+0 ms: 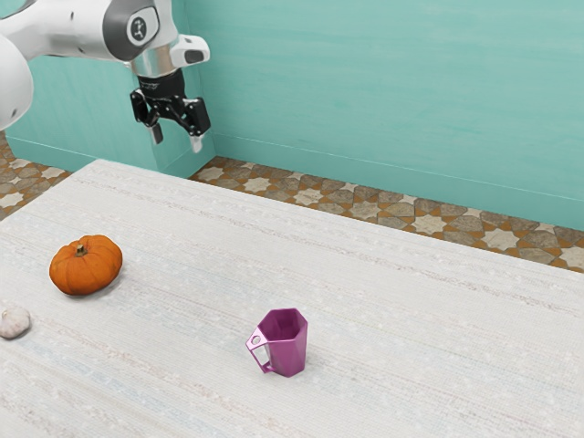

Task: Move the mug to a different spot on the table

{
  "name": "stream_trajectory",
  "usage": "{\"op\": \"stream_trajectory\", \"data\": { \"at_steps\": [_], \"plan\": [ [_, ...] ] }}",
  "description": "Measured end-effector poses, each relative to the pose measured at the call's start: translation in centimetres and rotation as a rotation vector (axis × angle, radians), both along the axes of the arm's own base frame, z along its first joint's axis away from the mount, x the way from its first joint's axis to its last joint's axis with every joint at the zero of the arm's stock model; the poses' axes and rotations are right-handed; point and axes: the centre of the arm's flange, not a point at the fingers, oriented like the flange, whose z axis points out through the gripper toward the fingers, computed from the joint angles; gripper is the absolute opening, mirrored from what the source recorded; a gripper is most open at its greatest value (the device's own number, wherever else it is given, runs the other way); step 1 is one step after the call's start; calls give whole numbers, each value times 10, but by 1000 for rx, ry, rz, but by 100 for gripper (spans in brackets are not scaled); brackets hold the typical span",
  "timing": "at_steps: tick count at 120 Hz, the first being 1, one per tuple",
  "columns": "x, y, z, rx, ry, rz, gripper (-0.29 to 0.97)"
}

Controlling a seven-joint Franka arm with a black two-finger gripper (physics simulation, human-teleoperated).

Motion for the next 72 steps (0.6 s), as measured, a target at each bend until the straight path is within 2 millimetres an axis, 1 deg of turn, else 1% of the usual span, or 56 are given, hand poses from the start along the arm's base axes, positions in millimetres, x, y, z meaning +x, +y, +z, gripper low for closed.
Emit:
{"op": "stream_trajectory", "data": {
  "at_steps": [6, 12, 18, 37, 46, 54, 66, 72],
  "plan": [
    [0, 0, 1, 0, -4, -5, 66],
    [-5, -1, -7, -5, 14, -11, 66],
    [-17, -8, -21, -16, 43, -27, 66],
    [-52, -43, -71, -43, 80, -160, 66],
    [-64, -65, -89, -46, 61, -276, 66],
    [-73, -89, -105, -45, 41, -402, 66],
    [-89, -125, -135, -71, 42, -550, 66],
    [-96, -141, -144, -82, 44, -610, 66]
  ]
}}
